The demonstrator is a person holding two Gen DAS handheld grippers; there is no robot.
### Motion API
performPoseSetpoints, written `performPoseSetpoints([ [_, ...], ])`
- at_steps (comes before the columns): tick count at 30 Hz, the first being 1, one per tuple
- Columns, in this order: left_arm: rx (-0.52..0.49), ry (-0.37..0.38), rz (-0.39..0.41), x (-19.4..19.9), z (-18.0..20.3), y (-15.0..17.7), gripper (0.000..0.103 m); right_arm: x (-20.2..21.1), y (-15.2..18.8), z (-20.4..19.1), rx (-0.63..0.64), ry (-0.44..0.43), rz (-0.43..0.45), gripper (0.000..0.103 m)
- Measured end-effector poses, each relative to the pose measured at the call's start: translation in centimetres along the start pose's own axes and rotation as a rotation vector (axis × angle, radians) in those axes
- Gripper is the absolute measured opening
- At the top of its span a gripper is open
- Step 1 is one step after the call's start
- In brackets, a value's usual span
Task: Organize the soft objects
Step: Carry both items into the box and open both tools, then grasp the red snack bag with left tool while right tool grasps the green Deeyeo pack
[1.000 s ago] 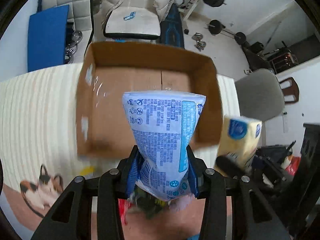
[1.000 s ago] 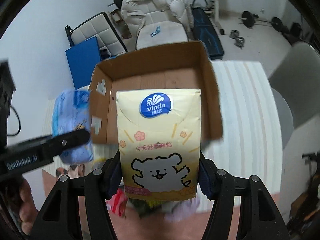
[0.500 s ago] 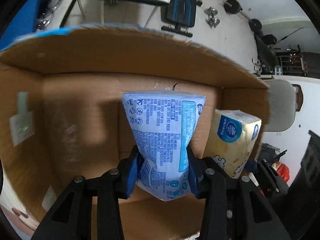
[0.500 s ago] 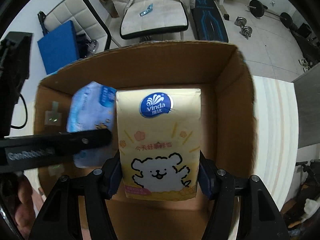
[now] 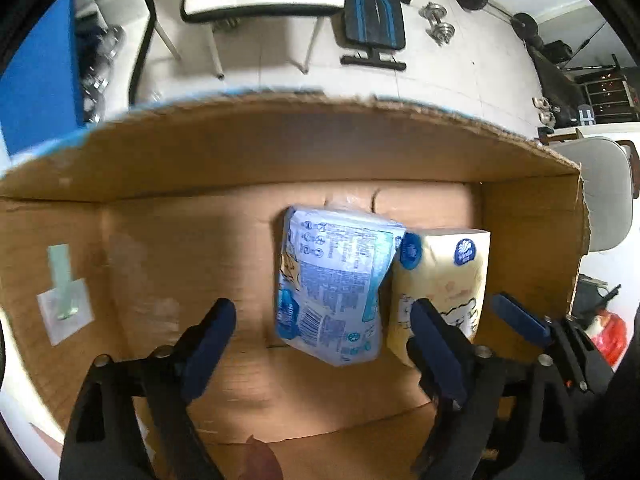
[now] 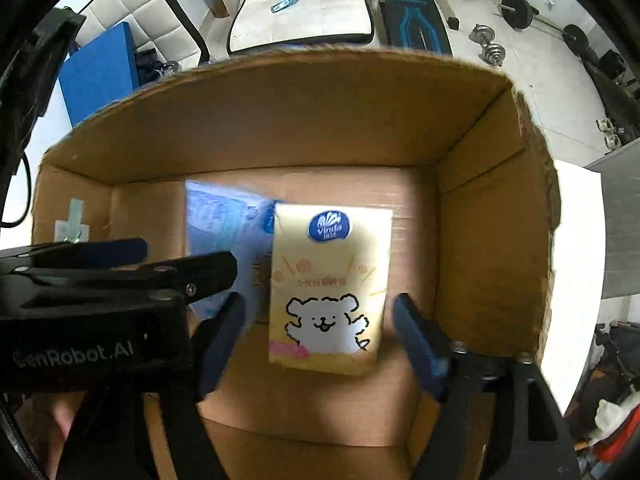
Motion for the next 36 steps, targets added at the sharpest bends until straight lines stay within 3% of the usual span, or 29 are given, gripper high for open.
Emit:
performPoseSetpoints([
  [2,-0.005,-0.034,0.018,0.7,0.3,0.3,0.092,0.6,0.2,-0.1,0.001,0.012,0.007,0.1],
  [3,-0.013,-0.047,0.034,1.2,0.5,0.6,0.094,0.9,0.4,-0.1,0.003,0.029,0.018,0.103],
  [5,-0.019,-0.064,0.056,2.3,0.9,1.3,0.101,1.7,0.6,-0.2,0.002,0.031,0.032,0.103],
  [17,-0.032,-0.112,0.195,7.3,-1.0,8.5,0.102,7.8,4.8,-1.0,-0.011,0.041,0.09,0.103],
  [22,-0.043,-0.135,0.3,11.3,-1.6,13.2,0.101,11.8,9.8,-1.6,-0.008,-0.011,0.139,0.103],
  [27,-0.047,-0.228,0.394,13.6,-3.9,21.9,0.102,13.7,17.4,-1.0,-0.05,-0.08,0.128,0.103],
  [29,-0.036,-0.233,0.379,12.6,-5.5,25.3,0.102,12.9,20.8,-0.7,-0.084,-0.112,0.093,0.103],
  [33,0.036,-0.204,0.257,7.1,-9.7,32.6,0.099,9.0,28.0,-1.3,-0.21,-0.243,-0.02,0.101],
  [34,0.048,-0.199,0.219,5.7,-10.5,33.7,0.094,7.8,29.3,-2.1,-0.202,-0.26,-0.051,0.097],
  [36,0.079,-0.205,0.12,2.0,-12.6,36.3,0.068,4.9,31.7,-4.7,-0.135,-0.281,-0.143,0.079],
])
Point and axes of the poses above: each gripper's, at about its wrist camera, not at the fingertips, and x roughly against the way its jaws point, z to its right, y to its underside, the point moved 4 cm from there along -x, roughly the way its jaws point, and after that the axes turned 4 degrees about y, right-handed, at the moved point
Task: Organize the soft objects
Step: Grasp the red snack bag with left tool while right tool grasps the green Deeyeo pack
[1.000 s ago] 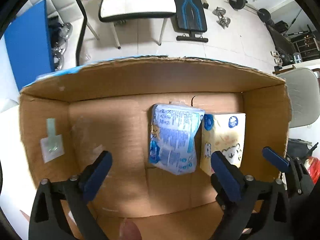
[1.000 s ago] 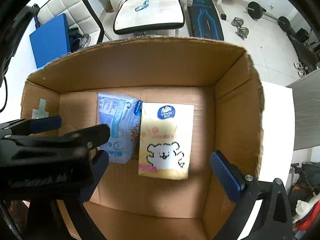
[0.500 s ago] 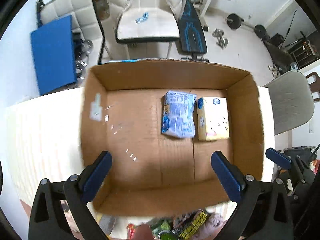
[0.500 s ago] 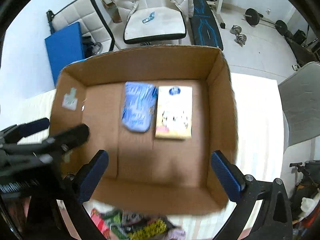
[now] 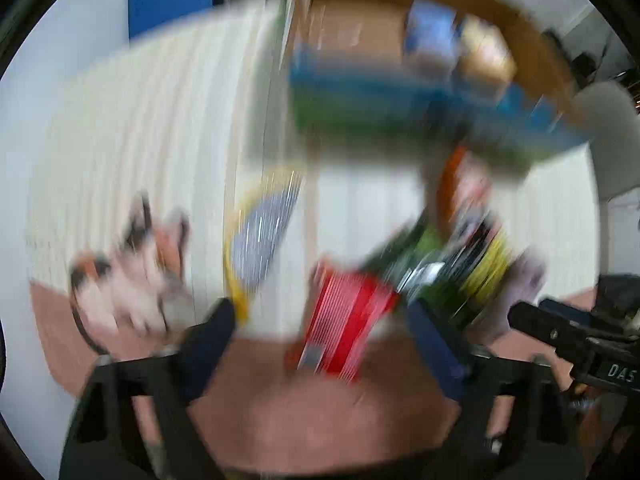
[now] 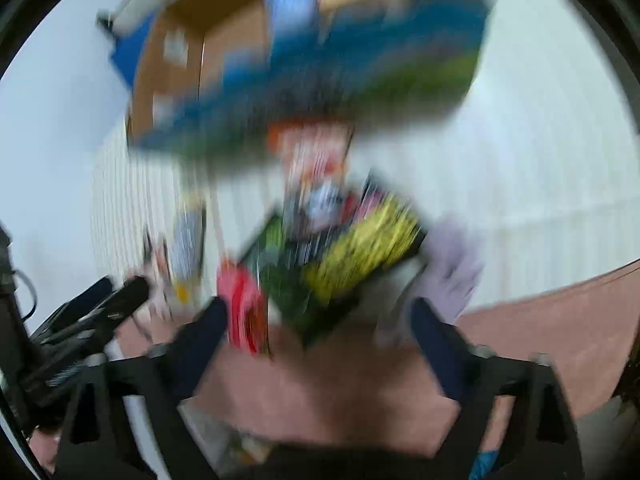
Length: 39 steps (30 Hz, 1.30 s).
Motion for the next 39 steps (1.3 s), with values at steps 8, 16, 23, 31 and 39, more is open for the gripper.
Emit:
performPoseSetpoints([
  [8,0.068,0.015,-0.106,-5.4,-3.6,5.0,0.066,-7.3,0.8,-4.5,0.249,0.226,-0.029,0.075],
  [16,0.056,0.031,-0.102,-5.9,-4.0,5.0,0.066,-10.1,1.5,-5.2,0.274,0.297,-0.107,0.056],
  [23,0.022,0.051,-0.143,-6.9,-3.1,4.1,0.066,-6.0,3.5,-4.8,0.237,0.185,-0.115,0.07],
  [31,-0.046,0.029,-0.178,-9.6,-1.5,2.9,0.073,-5.8,1.0,-5.8,0.29,0.185,-0.115,0.073],
  [39,0.133,0.08,-0.165,-9.1,-4.9,5.7,0.051,-9.5,1.1,-6.2,0.314,0.198,-0.187,0.044],
])
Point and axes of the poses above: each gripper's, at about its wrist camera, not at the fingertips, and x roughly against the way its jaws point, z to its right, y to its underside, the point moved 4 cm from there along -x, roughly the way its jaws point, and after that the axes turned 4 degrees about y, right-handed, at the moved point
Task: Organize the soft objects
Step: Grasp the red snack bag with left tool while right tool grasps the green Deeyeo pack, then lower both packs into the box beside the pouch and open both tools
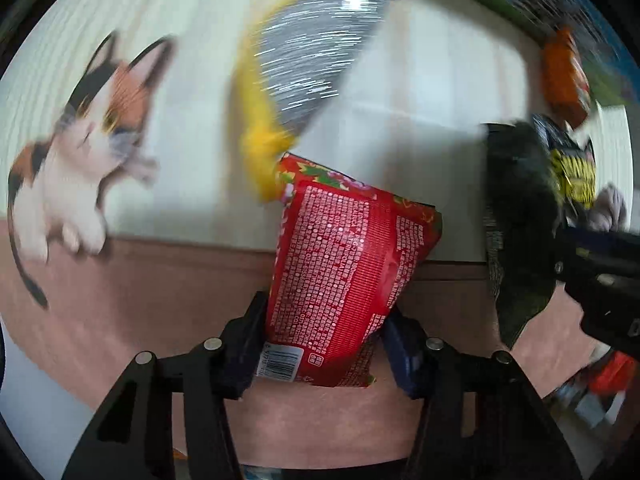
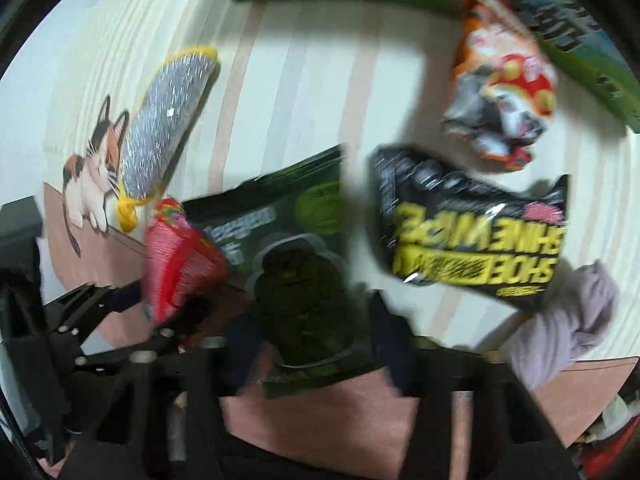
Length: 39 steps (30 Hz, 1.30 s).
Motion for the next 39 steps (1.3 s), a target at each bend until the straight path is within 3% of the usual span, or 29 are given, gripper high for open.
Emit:
performPoseSetpoints([
  [4,0.055,0.038,0.001,-0.1,-1.0,0.4,0.053,-0.4,1.7,-0.6,0.006,0.082,-0.045,0.043],
  [12,-0.006,-0.079,-0.008,-0.6,1.5,0.1,0.055,-2.1,1.7,-1.2,-0.045,0.092,-0.061,0.047],
  [21,-0.021,-0.119,0.023,-1.0,5.9,0.8,0.048,-2.7,2.2,-2.2,0.008,0.171,-0.028,0.046],
  [26,0.003,-0.093,0.037,0.2,6.7,1.1,0.042,-1.9,3.5,-3.0,0.007,0.157,-0.004,0.038],
  [30,-0.01,-0.017,0.085,3.9,10.1,0.9,0.042,1.7,5.4,-2.6,-0.013,0.083,0.045,0.038],
  [34,-0.058,0.059,0.169,9.5,14.5,-0.3,0.042,8.4,5.9,-0.5,-0.058,-0.003,0.139,0.038],
  [39,-0.156,0.134,0.274,18.0,20.1,-4.9,0.042,19.8,2.9,4.1,-0.123,-0.057,0.306,0.037],
])
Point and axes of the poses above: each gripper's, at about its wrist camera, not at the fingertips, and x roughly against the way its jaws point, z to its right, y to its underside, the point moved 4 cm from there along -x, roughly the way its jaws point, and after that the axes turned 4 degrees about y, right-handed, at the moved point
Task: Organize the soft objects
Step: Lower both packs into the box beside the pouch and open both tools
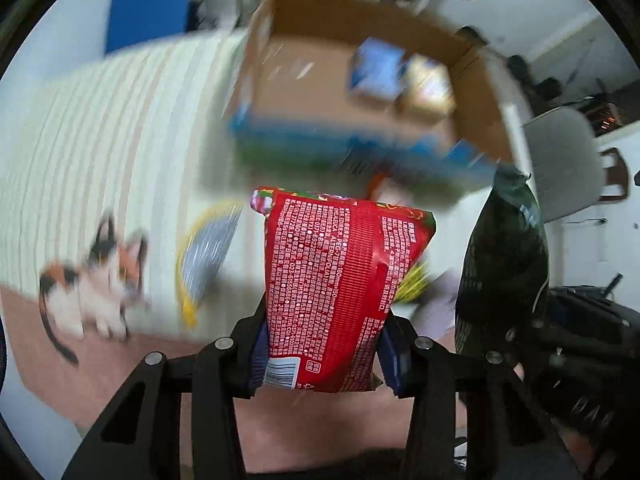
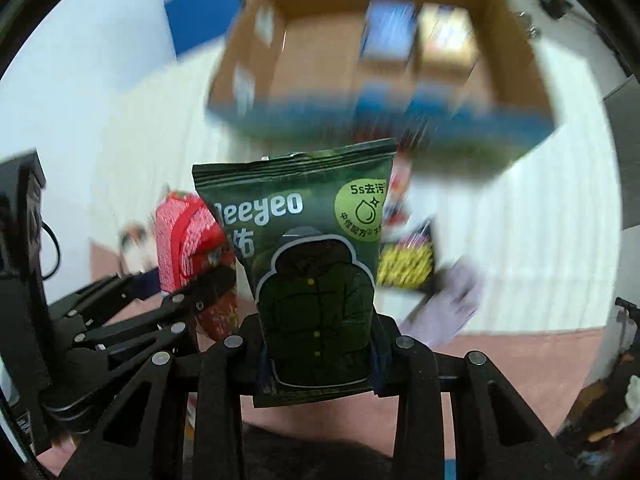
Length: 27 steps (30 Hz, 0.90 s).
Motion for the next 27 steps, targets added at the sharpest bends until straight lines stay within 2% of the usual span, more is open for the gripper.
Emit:
performPoseSetpoints([
  [3,-0.029,0.027,0.019,2.1,0.7,-5.4,0.043,4.2,-4.5,1.9,-0.023,0.021,0.082,0.037],
  [6,-0.041,0.001,0.036,2.7,-0.5,-11.0,0.043,6.1,-9.6,4.5,-0.065,0.057,0.121,0.037],
  [9,-0.021,-0.018,0.018,0.9,-1.4,-16.3,0.043,4.3,-14.8,6.4,-0.109,0.102,0.099,0.037],
  [12,0.028,-0.025,-0.042,-2.9,-3.0,-20.9,0.043,1.0,-18.1,7.8,-0.148,0.12,0.029,0.037],
  [18,0.079,-0.06,-0.146,-9.1,-4.8,-24.9,0.043,-6.4,-18.7,8.8,-0.172,0.151,-0.098,0.037],
  [23,0.053,-0.12,-0.191,-12.2,-5.2,-26.0,0.043,-10.1,-17.9,10.1,-0.175,0.162,-0.166,0.037],
  [27,0.035,-0.129,-0.249,-14.1,-5.6,-26.4,0.044,-11.9,-17.6,10.6,-0.165,0.185,-0.192,0.037],
])
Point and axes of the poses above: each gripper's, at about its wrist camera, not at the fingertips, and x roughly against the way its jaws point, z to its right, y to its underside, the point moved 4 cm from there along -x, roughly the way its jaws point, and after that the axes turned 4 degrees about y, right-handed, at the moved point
